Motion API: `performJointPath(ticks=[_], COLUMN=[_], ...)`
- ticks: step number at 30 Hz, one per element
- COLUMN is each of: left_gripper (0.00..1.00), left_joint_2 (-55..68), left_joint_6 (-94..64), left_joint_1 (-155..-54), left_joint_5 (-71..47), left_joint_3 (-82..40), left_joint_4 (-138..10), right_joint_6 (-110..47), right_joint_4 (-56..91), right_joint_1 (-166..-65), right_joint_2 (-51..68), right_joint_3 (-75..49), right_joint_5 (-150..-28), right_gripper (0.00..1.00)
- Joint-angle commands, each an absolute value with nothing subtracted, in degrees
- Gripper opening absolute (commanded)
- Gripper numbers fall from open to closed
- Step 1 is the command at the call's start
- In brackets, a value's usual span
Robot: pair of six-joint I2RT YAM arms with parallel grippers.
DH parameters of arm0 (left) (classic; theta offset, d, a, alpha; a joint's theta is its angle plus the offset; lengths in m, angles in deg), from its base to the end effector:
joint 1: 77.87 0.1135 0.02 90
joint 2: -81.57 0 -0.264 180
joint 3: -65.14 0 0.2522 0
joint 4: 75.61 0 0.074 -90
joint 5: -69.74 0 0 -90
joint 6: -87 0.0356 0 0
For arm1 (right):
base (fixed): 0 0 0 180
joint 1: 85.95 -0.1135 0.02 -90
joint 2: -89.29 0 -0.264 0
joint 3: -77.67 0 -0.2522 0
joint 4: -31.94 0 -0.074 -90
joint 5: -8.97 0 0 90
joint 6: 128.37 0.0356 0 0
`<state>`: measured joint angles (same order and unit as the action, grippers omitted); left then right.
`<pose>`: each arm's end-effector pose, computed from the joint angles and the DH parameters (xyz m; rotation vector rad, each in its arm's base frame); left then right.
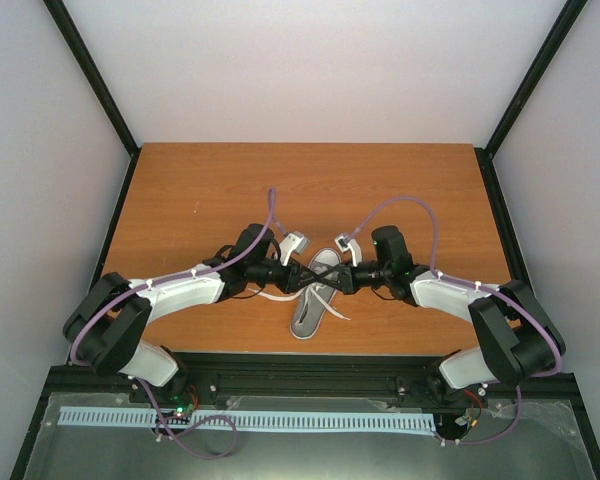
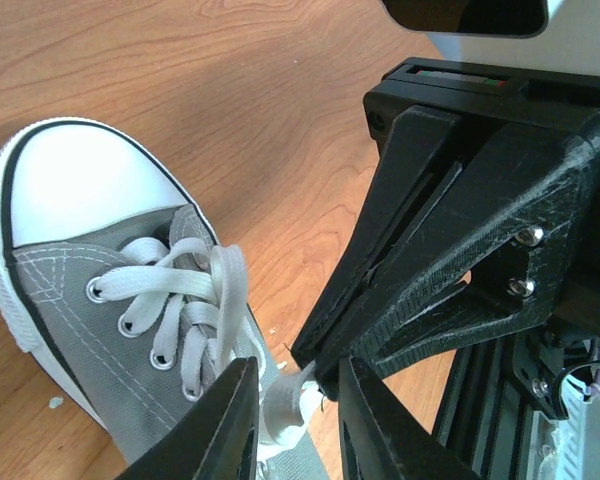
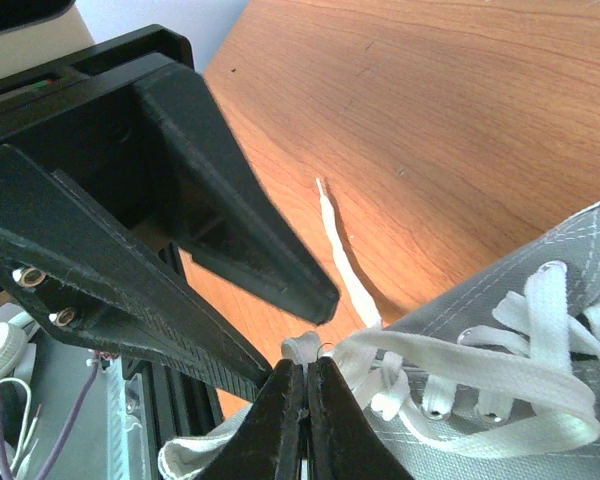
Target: Tie the shoes
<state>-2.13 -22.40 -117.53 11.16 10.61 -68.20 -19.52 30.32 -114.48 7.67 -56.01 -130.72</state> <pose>0.2153 -0.2026 0.1908 0.7352 2.2381 -1.1493 0.2198 0.1504 0.1707 -0.7067 2.1931 1.4024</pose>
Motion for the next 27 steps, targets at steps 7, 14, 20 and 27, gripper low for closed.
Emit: performJointPath(ticks=[7, 14, 20, 27], left_gripper=[0.09, 0.01, 0.01, 0.01], left_joint_2=[-4.59, -3.39, -1.04, 1.58], left_joint_6=[-22.33, -22.54, -21.95, -22.12], left_joint_1=[-116.63, -116.62, -116.63, -116.63], left_joint_5=[15.39, 12.63, 5.57, 4.29], left_joint_3=[8.87, 9.85, 9.53, 10.74], left_joint_4=[-71.59, -71.11, -67.36, -65.79], right_joint_6=[-20.56, -20.41, -20.36, -21.23], right_joint_4=[31.76, 31.38, 28.49, 22.35], right_joint_1=[-114.78, -114.78, -114.78, -116.43], right_joint_2=[9.47, 9.52, 12.63, 20.86], right_joint_3=[-56.22, -55.96, -55.83, -57.96], right_joint_5=[-132.03, -131.29, -127.3, -114.97], right_gripper=[0.03, 0.03, 0.46, 0.68])
